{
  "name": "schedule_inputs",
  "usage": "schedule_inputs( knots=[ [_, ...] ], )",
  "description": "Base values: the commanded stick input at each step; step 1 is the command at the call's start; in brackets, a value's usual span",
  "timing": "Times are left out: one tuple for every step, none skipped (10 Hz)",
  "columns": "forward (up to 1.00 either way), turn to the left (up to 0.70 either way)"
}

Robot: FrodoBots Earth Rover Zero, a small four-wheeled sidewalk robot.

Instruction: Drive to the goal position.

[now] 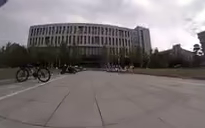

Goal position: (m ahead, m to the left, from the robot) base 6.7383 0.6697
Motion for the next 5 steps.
schedule_inputs(
  knots=[
    [0.70, 0.00],
    [0.70, 0.00],
    [0.70, 0.00],
    [0.70, 0.00],
    [0.70, 0.00]
  ],
)
